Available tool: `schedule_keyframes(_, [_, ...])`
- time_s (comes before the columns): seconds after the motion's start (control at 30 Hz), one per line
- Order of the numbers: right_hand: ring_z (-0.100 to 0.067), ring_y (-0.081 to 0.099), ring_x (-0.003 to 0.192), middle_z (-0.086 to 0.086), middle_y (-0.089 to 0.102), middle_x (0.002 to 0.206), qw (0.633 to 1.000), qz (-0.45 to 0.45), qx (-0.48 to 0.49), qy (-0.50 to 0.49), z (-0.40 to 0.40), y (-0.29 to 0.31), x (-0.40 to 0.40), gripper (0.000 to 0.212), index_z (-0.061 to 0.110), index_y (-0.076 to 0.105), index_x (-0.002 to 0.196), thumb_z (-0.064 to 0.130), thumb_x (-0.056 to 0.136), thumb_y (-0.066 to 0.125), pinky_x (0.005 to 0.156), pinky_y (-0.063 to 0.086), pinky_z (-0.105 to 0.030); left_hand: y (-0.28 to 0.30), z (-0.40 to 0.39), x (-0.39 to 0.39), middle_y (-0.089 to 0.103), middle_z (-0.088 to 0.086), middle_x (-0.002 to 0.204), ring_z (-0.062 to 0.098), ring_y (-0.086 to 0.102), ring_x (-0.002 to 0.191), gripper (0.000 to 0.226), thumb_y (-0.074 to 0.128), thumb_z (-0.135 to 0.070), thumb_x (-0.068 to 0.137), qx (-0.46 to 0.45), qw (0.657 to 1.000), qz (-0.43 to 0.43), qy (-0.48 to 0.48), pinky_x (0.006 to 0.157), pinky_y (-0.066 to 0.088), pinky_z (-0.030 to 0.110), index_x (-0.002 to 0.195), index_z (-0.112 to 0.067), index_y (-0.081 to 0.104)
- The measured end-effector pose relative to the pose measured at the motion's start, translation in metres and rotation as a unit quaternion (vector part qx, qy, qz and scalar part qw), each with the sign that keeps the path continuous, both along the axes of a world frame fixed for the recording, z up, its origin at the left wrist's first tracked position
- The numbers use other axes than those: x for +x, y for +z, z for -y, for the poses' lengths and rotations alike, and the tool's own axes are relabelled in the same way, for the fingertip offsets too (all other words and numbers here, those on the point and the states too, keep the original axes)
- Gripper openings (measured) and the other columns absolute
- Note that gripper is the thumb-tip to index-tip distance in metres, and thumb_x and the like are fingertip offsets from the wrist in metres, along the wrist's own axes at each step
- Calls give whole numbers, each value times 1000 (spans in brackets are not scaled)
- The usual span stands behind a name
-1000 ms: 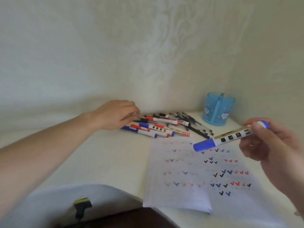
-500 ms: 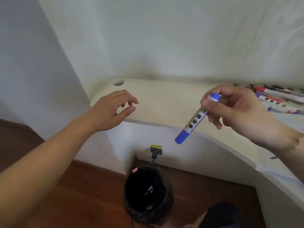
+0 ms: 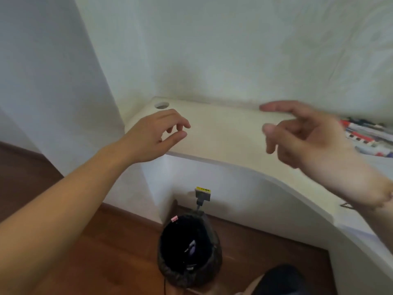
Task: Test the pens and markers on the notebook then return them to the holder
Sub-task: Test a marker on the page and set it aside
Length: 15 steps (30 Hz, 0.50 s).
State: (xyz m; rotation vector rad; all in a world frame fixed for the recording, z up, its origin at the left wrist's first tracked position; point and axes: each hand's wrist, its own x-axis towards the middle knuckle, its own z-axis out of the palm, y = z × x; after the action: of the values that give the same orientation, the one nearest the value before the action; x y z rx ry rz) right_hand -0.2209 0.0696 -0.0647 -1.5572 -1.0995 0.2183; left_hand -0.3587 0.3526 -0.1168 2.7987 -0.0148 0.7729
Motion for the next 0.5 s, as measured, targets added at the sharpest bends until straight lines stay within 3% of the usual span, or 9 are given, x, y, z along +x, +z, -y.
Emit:
schedule_keyframes(0.1, [-18, 37, 35, -9, 59, 55, 995, 0, 97, -24, 44, 38, 14, 29, 29, 67, 104, 43, 79, 64, 39, 31, -16, 4, 21, 33, 55, -16, 93, 11, 51, 81, 21, 48, -36, 97, -25, 999, 19, -37, 66, 49, 40, 109, -24, 61])
schedule_keyframes(0.2, [-10, 51, 41, 6, 61, 59, 992, 25, 42, -114, 109, 61, 42, 26, 33, 65, 94, 55, 82, 59, 41, 41, -18, 8, 55, 76, 56, -16, 94, 11, 52, 81, 20, 50, -35, 97, -34, 996, 23, -85, 68, 49, 39, 109, -24, 62])
schedule_keyframes(0.27, [-20, 50, 45, -5, 58, 64, 983, 13, 15, -184, 146, 52, 65, 30, 22, 64, 97, 51, 89, 58, 46, 43, -25, 9, 76, 97, 57, -16, 95, 10, 53, 82, 21, 50, -35, 96, -42, 992, 24, -113, 71, 49, 34, 108, -25, 63])
schedule_keyframes(0.33, [-19, 43, 41, -6, 55, 60, 967, -20, 23, -255, 184, 34, 92, 25, 17, 64, 101, 41, 94, 57, 44, 39, -21, 7, 103, 127, 57, -16, 96, 8, 53, 85, 21, 52, -35, 95, -42, 989, 20, -142, 75, 48, 30, 109, -25, 63])
schedule_keyframes(0.4, [-14, 38, 37, -1, 57, 53, 951, -63, 12, -303, 212, 15, 109, 15, 22, 68, 99, 33, 93, 59, 37, 31, -15, 4, 130, 161, 59, -14, 102, 4, 51, 90, 19, 56, -31, 94, -17, 987, 5, -157, 80, 48, 29, 111, -24, 63])
schedule_keyframes(0.5, [-13, 38, 37, -5, 61, 55, 928, -92, -7, -361, 240, -11, 117, 33, 25, 72, 93, 49, 72, 67, 36, 32, -13, -6, 156, 217, 63, -4, 114, 19, 56, 102, 27, 63, -23, 90, 102, 983, 2, -154, 85, 48, 37, 117, -18, 62])
